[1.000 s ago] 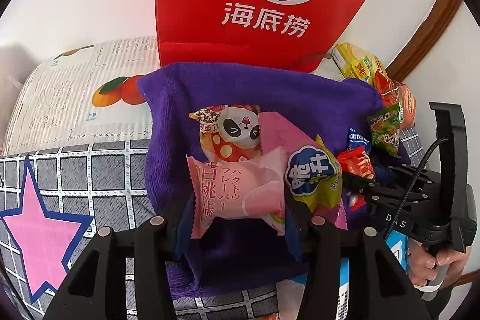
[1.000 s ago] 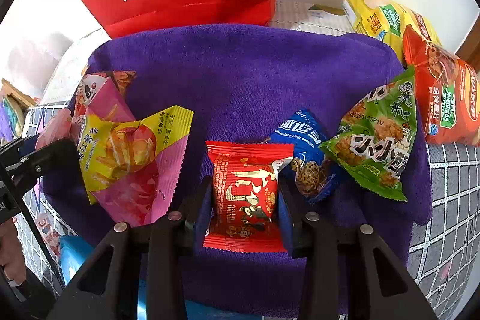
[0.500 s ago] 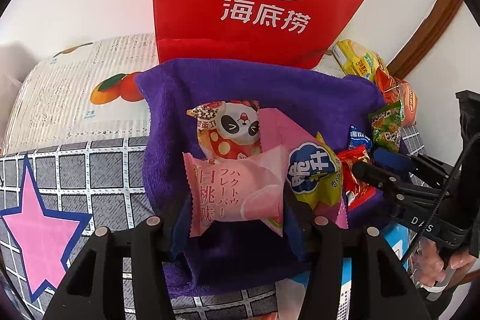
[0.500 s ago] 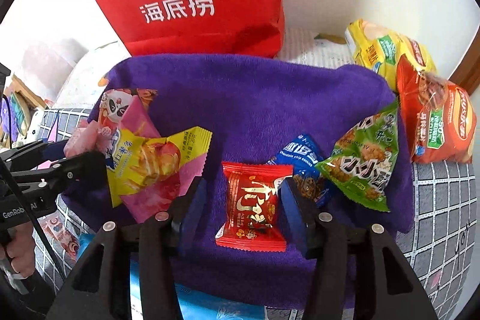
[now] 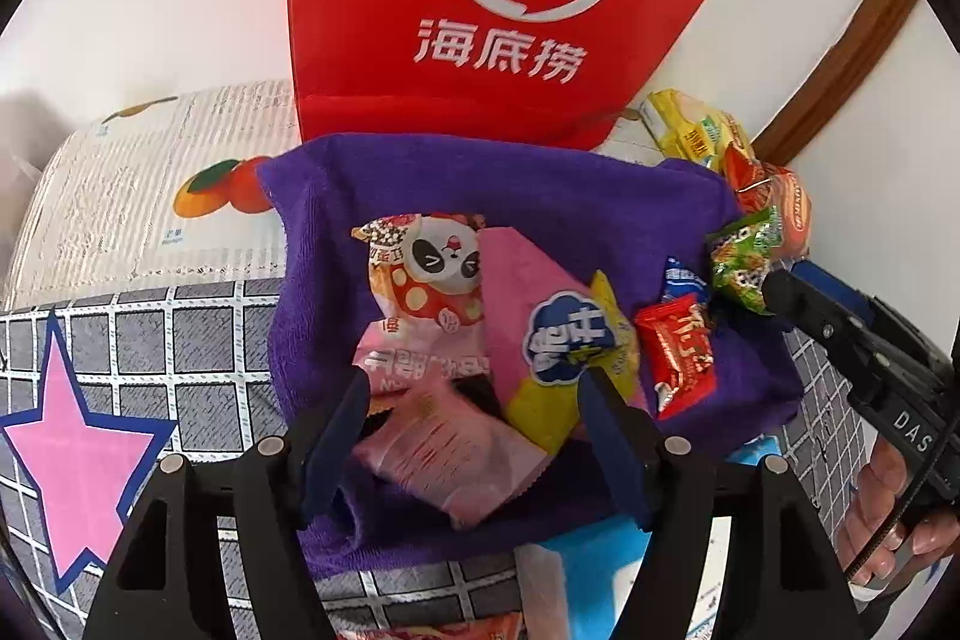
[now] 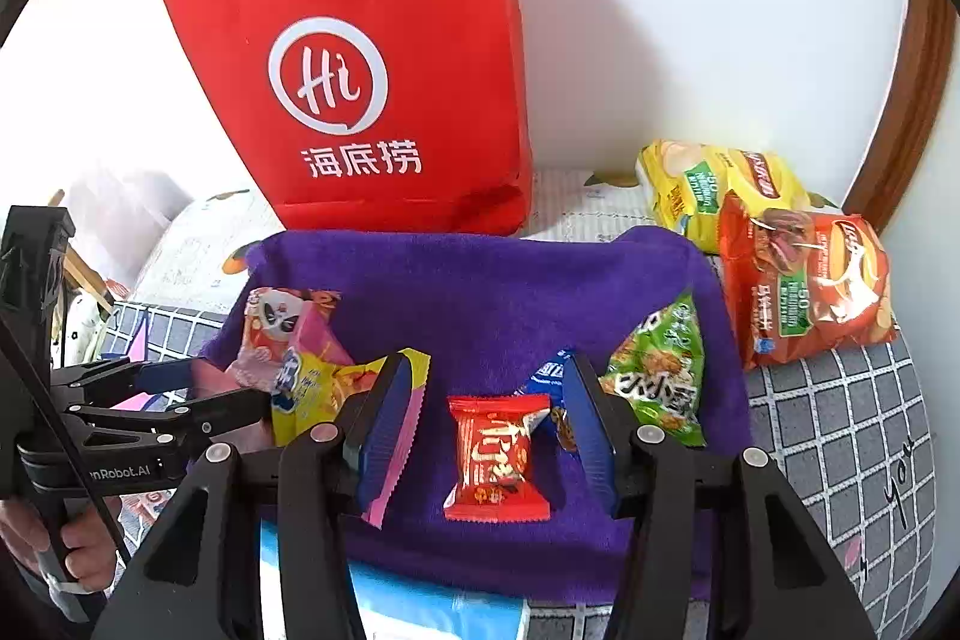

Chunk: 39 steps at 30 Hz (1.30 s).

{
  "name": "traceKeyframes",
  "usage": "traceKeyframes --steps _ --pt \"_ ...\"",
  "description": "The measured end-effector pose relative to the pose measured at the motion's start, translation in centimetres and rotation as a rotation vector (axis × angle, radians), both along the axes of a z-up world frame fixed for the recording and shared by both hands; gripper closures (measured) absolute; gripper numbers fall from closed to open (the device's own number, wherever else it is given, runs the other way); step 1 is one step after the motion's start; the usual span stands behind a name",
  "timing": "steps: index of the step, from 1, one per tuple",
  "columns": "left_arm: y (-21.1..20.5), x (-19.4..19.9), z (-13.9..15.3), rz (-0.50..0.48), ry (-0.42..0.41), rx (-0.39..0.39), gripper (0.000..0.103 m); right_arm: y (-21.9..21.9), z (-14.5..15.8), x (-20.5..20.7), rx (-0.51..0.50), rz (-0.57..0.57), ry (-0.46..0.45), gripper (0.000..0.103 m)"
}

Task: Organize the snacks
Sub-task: 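Open both tools to release the packets and lift away from the towel, then grasp the red-white strawberry candy with the right tool while the left tool reaches the long pink wafer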

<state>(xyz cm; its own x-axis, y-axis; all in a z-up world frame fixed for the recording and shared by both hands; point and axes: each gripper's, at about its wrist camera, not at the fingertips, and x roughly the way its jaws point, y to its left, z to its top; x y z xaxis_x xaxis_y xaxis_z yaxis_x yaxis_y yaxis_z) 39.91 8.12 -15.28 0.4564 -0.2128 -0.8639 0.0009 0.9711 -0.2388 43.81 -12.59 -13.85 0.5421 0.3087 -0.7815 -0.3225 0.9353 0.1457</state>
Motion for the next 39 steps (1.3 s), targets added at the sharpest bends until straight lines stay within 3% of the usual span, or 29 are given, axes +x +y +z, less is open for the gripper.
traceKeyframes --steps 4,11,16,26,28,30,39 --pt "0.0 -0.7 1.3 -0.007 -0.030 -0.001 0.033 -0.7 -0.2 -1.3 -0.003 -0.039 0.013 0.051" --pt "-0.4 -2.6 3.6 -0.030 -0.092 -0.026 0.033 -3.9 0.6 -4.2 -0.093 -0.111 -0.016 0.051" --pt "-0.2 -5.1 4.6 -0.032 -0.108 -0.009 0.033 -7.1 0.6 -6.7 -0.050 -0.143 0.014 0.051" --pt "1.4 -9.9 3.8 -0.001 -0.085 -0.019 0.035 -11.3 -4.0 -12.1 -0.063 -0.212 0.136 0.051" --pt "1.6 -10.8 3.5 0.001 -0.075 -0.019 0.035 -11.8 -5.3 -13.0 -0.064 -0.216 0.166 0.048" --pt "1.6 -11.6 3.2 0.002 -0.070 -0.017 0.035 -12.0 -6.4 -13.8 -0.062 -0.216 0.189 0.039" --pt "1.9 -13.9 1.4 0.012 -0.034 -0.011 0.035 -10.7 -9.8 -15.4 -0.143 -0.185 0.201 0.026"
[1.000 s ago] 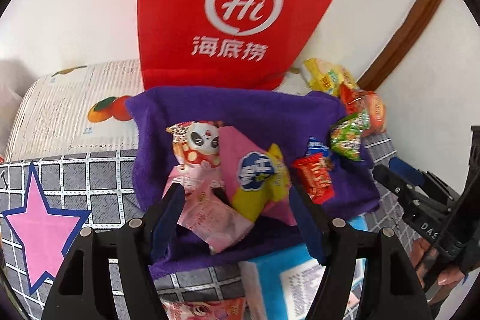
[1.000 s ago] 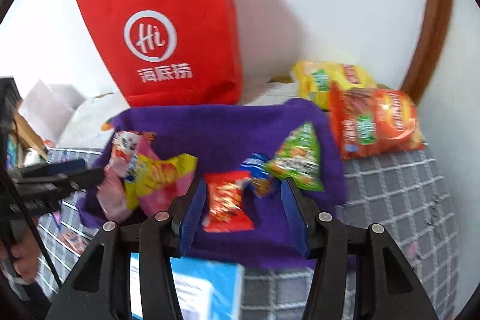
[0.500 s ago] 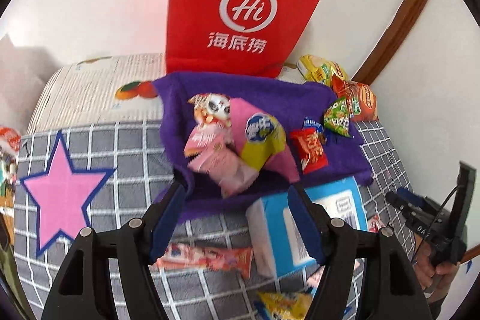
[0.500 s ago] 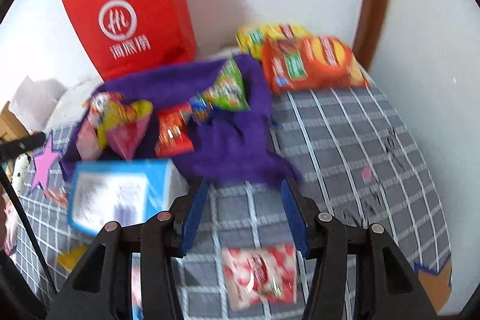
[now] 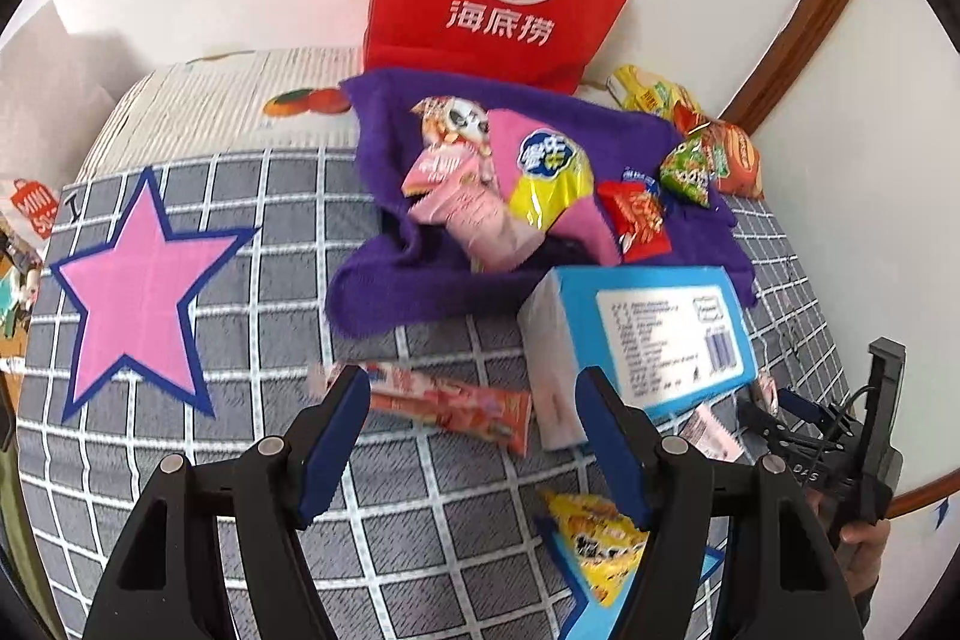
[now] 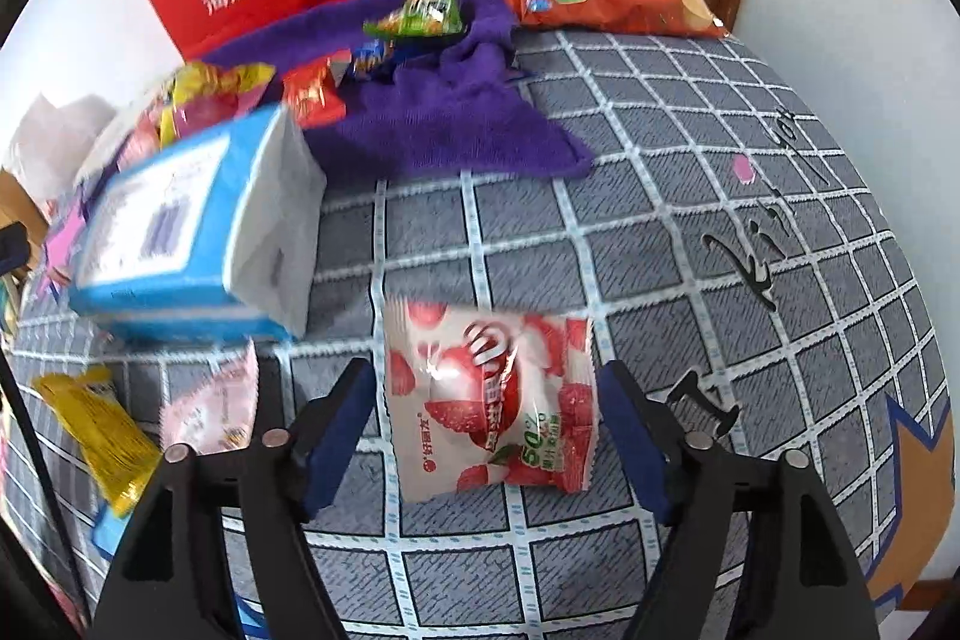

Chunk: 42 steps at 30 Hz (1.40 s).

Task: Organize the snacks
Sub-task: 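Grasp the red-white strawberry candy with the right tool while the left tool reaches the long pink wafer, then grasp the long pink wafer packet with the left tool and lift it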

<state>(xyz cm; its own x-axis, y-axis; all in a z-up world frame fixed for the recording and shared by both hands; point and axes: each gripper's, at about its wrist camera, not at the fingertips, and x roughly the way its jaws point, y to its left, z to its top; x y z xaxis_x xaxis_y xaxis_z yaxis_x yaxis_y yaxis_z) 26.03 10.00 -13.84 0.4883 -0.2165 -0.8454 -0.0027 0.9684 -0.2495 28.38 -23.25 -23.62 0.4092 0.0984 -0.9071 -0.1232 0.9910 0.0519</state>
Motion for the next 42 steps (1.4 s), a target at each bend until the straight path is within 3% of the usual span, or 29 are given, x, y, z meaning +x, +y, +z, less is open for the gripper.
traceKeyframes --steps 4,12,17,22,31,42 --pt "0.3 -0.6 -0.6 0.007 0.013 0.005 0.035 -0.2 -0.3 -0.6 0.001 -0.017 -0.038 0.023" --pt "0.5 -1.0 -2.5 0.023 0.054 0.006 0.035 -1.5 0.0 -0.3 0.051 -0.061 -0.073 0.043" --pt "0.5 -1.0 -3.6 0.038 0.074 -0.007 0.035 -1.5 0.0 -0.6 0.051 -0.046 -0.095 0.049" --pt "0.8 -0.7 -4.4 0.073 0.077 -0.033 0.035 -1.9 0.3 -1.4 0.099 -0.061 -0.085 0.051" --pt "0.7 1.5 -5.8 0.112 0.085 -0.077 0.036 -1.2 1.8 -2.7 0.089 -0.025 -0.125 0.052" --pt "-0.2 3.0 -6.9 0.109 0.065 -0.070 0.065 -0.2 1.5 -2.7 0.039 0.012 -0.119 0.052"
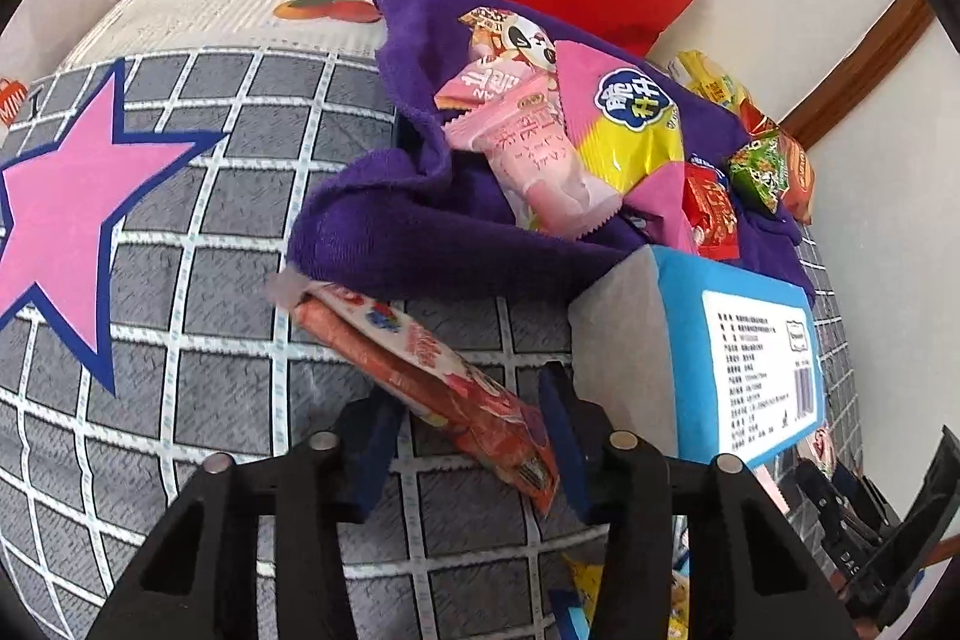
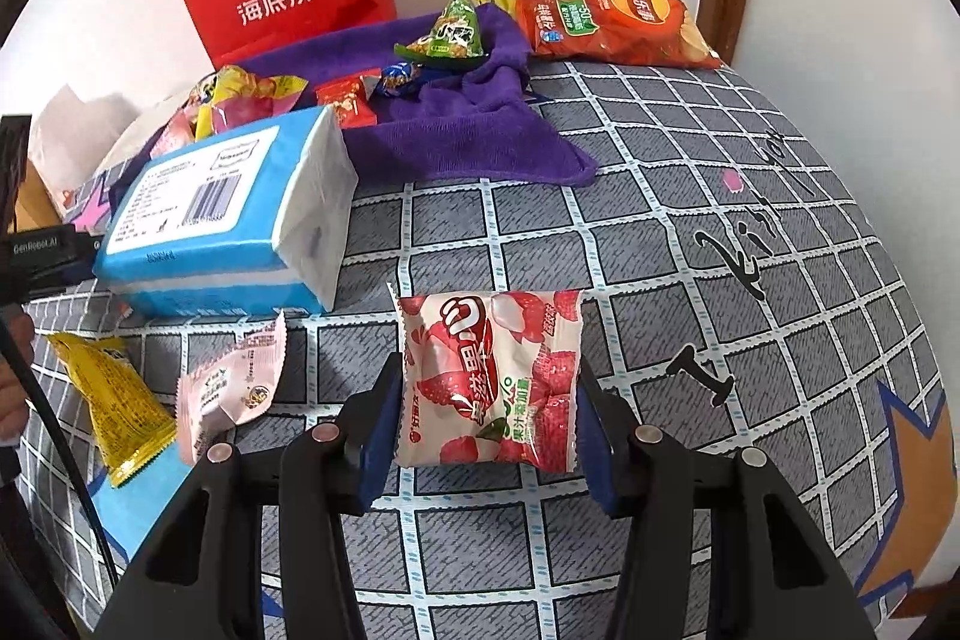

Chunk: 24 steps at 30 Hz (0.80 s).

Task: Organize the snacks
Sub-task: 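Grasp the long pink wafer packet with the left tool and lift it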

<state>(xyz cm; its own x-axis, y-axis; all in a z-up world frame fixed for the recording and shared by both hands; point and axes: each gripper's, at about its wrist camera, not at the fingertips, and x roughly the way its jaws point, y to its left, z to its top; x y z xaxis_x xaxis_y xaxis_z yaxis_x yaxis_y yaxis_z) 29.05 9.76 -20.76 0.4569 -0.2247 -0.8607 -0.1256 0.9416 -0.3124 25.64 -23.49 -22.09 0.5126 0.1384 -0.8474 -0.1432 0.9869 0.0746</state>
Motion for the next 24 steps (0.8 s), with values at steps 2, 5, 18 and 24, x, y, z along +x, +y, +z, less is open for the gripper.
traceKeyframes --steps 2,5,18,24 --pt "0.0 0.0 0.0 -0.006 -0.006 -0.005 0.067 0.1 0.1 -0.1 0.000 -0.001 -0.002 0.052" --pt "0.1 -0.3 0.1 -0.026 -0.017 -0.019 0.071 0.3 0.6 -0.3 -0.003 0.002 -0.012 0.052" --pt "2.1 -3.6 2.6 -0.034 -0.066 -0.065 0.082 1.4 3.8 -1.7 -0.009 0.004 -0.069 0.053" --pt "2.8 -5.2 4.2 -0.031 -0.099 -0.056 0.082 2.4 5.2 -2.4 -0.002 0.017 -0.089 0.054"
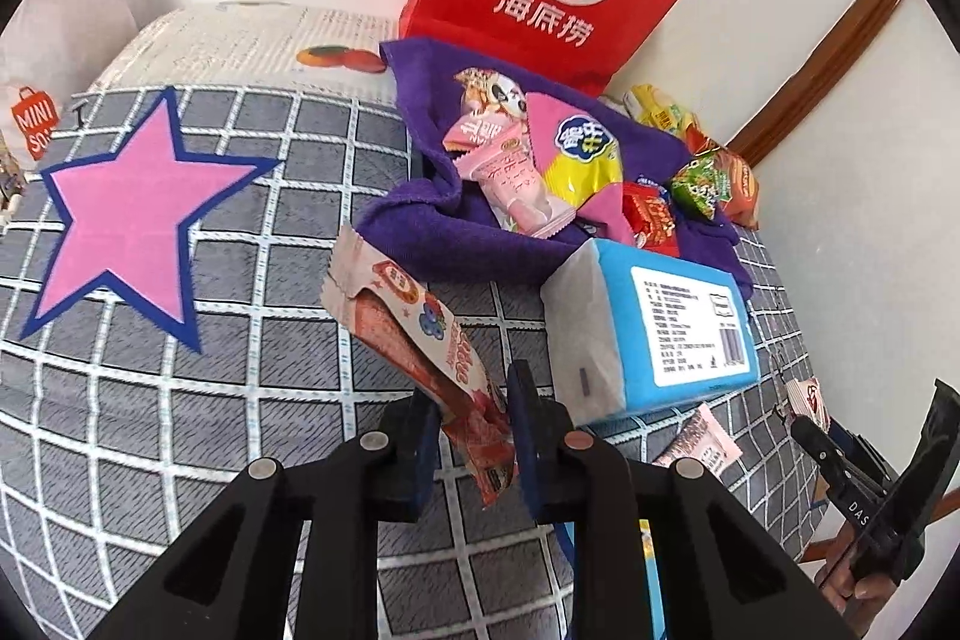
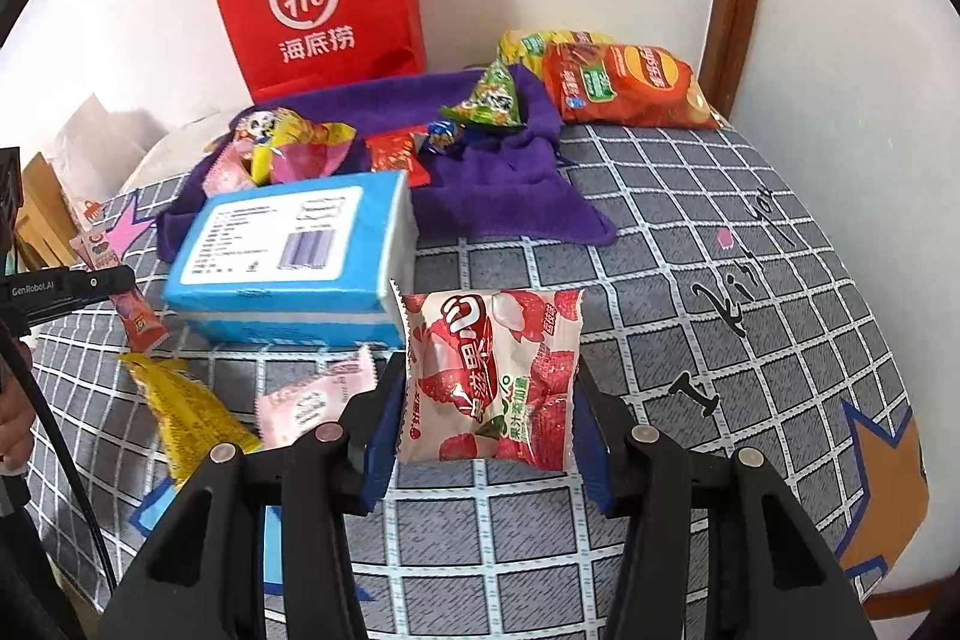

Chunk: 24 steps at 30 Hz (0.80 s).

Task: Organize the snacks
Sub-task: 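Grasp the long pink wafer packet with the left tool and lift it, then carry the wafer in the left tool and strawberry candy in the right tool to the towel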

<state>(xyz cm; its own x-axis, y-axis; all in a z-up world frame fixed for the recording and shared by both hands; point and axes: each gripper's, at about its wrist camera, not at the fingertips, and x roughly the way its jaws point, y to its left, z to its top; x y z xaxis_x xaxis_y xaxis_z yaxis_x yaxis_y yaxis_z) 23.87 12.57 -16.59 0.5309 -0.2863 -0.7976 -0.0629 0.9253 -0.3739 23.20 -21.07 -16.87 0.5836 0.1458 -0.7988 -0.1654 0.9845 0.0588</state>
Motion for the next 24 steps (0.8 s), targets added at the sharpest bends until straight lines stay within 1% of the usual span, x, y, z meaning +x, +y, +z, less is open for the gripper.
traceKeyframes --steps 13,19,24 --pt "-0.2 -1.9 4.3 -0.009 -0.080 0.027 0.082 1.2 4.1 -0.4 0.019 -0.006 -0.056 0.054" --pt "-0.9 -1.7 6.1 -0.034 -0.114 0.036 0.082 1.6 6.0 0.5 0.026 -0.016 -0.087 0.054" --pt "-1.3 -0.7 7.5 -0.044 -0.140 0.047 0.082 1.6 7.3 1.5 0.048 -0.027 -0.107 0.054"
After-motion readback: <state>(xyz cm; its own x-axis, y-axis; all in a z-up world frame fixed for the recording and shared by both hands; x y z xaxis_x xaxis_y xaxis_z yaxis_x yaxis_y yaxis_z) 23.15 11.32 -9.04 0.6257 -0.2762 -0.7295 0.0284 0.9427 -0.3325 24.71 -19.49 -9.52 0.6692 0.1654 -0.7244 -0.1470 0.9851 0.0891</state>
